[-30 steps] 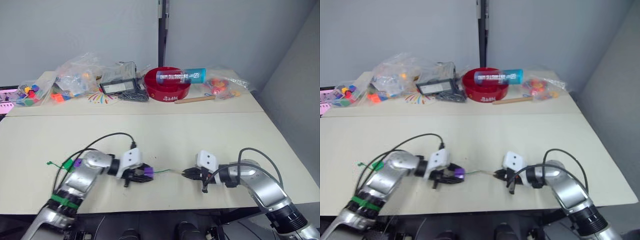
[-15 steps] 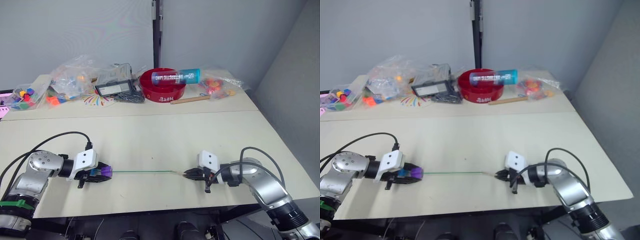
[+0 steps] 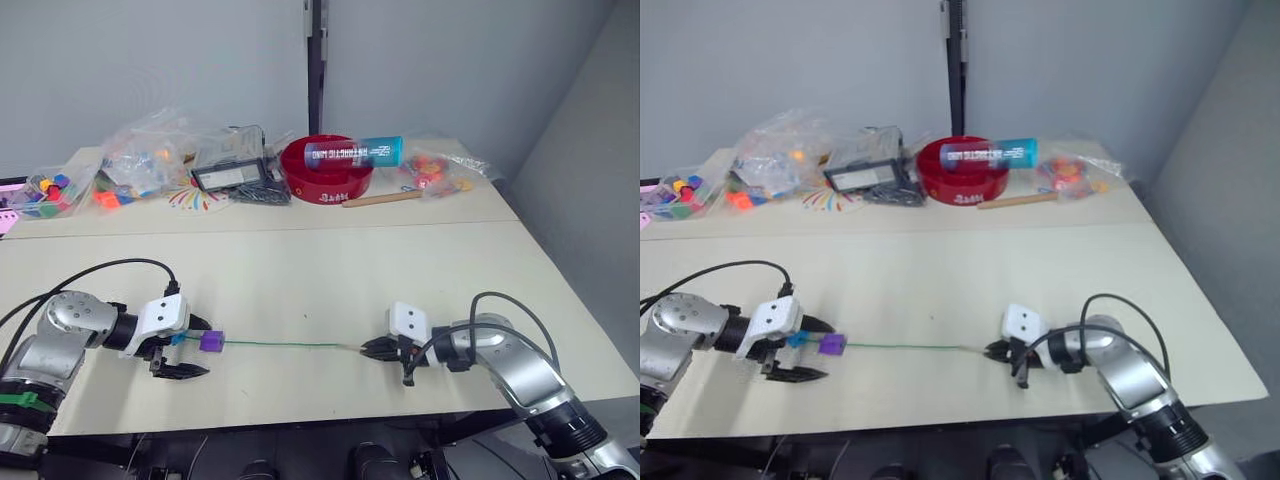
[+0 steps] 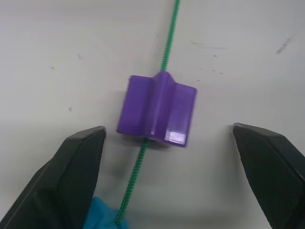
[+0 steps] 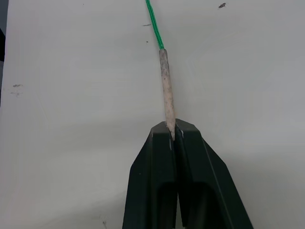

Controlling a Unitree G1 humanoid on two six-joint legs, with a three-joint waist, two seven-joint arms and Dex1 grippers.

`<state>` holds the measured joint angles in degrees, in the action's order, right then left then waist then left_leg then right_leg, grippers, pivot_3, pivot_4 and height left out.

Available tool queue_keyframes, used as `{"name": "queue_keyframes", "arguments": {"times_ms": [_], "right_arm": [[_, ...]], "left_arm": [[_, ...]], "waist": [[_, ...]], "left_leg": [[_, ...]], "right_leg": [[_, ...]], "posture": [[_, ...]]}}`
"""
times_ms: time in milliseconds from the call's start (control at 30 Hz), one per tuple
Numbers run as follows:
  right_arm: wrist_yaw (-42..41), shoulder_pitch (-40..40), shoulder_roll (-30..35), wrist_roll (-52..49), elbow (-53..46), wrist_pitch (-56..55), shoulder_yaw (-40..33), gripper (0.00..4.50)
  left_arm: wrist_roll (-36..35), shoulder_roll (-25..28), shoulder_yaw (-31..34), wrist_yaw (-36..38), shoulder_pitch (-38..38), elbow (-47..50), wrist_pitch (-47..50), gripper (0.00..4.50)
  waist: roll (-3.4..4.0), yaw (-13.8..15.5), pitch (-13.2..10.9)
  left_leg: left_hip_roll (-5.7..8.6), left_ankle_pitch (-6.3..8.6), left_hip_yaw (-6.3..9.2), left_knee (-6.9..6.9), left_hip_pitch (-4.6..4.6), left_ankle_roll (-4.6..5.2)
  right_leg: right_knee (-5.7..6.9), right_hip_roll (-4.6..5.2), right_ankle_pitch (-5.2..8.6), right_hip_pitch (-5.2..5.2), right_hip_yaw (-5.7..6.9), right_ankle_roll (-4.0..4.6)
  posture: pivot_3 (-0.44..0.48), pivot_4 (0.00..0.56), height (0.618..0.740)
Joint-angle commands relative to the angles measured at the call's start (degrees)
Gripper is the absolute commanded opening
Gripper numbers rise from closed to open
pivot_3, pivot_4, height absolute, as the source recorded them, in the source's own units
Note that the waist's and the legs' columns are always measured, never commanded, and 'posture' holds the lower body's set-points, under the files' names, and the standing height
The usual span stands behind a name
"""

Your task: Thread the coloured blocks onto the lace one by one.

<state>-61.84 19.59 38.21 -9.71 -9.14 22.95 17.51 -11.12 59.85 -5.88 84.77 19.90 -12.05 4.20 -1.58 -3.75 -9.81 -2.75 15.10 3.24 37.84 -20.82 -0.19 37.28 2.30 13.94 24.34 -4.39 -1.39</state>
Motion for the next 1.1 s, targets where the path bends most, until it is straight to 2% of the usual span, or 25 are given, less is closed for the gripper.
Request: {"name": "queue_keyframes", "arguments": {"times_ms": [33, 133, 233, 333, 433, 600, 900, 1033, 1100], "right_arm": [[0.43, 0.91, -0.9, 0.38, -1.1, 0.58, 0.68, 0.0], [0.91, 0.97, -1.8, 0.64, -1.17, 0.81, 1.24, 0.0], [1.27, 1.23, -2.59, 0.85, -1.08, 1.04, 1.66, 0.0], [1.69, 1.22, -3.15, 0.89, -1.57, 1.47, 1.99, 0.0], [2.22, 0.97, -3.52, 0.87, -2.19, 1.82, 2.1, 0.0], [3.32, 0.48, -3.65, 0.62, -3.37, 2.72, 1.94, 0.0], [4.08, -0.08, -3.15, 0.33, -4.43, 3.67, 1.46, 0.0], [4.17, 0.04, -3.13, 0.26, -4.4, 3.72, 1.43, 0.0], [4.11, 0.13, -3.15, 0.26, -4.32, 3.69, 1.57, 0.0]], "left_arm": [[0.18, 3.71, -0.6, 1.85, 3.66, 8.61, 8.41, 4.29], [3.33, 7.29, -4.73, 4.99, 7.57, 13.96, 15.6, 4.29], [8.78, 7.94, -9.57, 6.07, 12.5, 14.72, 17.58, 4.29], [14.77, 6.42, -14.59, 6.72, 17.32, 14.12, 17.03, 4.29], [16.9, 3.92, -17.19, 7.28, 20.16, 12.61, 16.14, 4.29], [18.97, 0.36, -19.41, 7.26, 21.25, 11.68, 16.52, 4.29], [21.98, -0.66, -20.83, 5.51, 16.79, 12.04, 15.26, 4.29], [22.02, -1.65, -20.77, 4.91, 15.3, 11.92, 15.18, 3.21], [22.75, -2.22, -20.93, 4.5, 15.16, 11.36, 14.81, 2.51]], "waist": [[-0.07, 0.1, -0.04], [-0.1, 0.15, -0.05], [-0.09, 0.13, -0.05], [-0.1, 0.01, -0.06], [-0.1, 0.07, -0.06], [-0.11, 0.06, -0.06], [-0.11, 0.17, -0.06], [-0.1, 0.21, -0.05], [-0.09, 0.19, -0.05]], "left_leg": [[0.0, 0.0, 0.04, 0.0, -0.05, 0.0], [0.0, 0.0, 0.09, 0.02, -0.15, 0.0], [0.01, 0.0, 0.09, 0.02, -0.17, 0.0], [0.01, 0.0, 0.09, 0.02, -0.17, 0.0], [0.01, 0.0, 0.11, 0.02, -0.2, 0.0], [0.01, 0.0, 0.12, 0.02, -0.24, 0.0], [0.01, 0.0, 0.14, 0.04, -0.25, 0.01], [0.01, 0.0, 0.12, 0.04, -0.19, 0.01], [0.01, 0.0, 0.12, 0.04, -0.18, 0.01]], "right_leg": [[-0.03, 0.0, 0.0, 0.01, 0.04, 0.0], [-0.1, 0.0, 0.0, 0.03, 0.09, 0.0], [-0.12, 0.0, 0.0, 0.03, 0.1, -0.01], [-0.12, -0.01, 0.0, 0.03, 0.1, -0.01], [-0.13, -0.02, 0.0, 0.04, 0.11, 0.0], [-0.13, -0.01, 0.0, 0.07, 0.11, 0.0], [-0.12, -0.01, -0.01, 0.07, 0.11, 0.0], [-0.1, -0.01, -0.01, 0.03, 0.1, 0.0], [-0.1, -0.01, -0.01, 0.02, 0.09, 0.0]], "posture": [[0.0, 0.15, 0.731], [0.0, 0.15, 0.731], [0.0, 0.15, 0.731], [0.0, 0.15, 0.731], [0.0, 0.15, 0.731], [0.0, 0.15, 0.731], [0.0, 0.15, 0.731], [0.0, 0.15, 0.731], [0.0, 0.15, 0.731]]}}
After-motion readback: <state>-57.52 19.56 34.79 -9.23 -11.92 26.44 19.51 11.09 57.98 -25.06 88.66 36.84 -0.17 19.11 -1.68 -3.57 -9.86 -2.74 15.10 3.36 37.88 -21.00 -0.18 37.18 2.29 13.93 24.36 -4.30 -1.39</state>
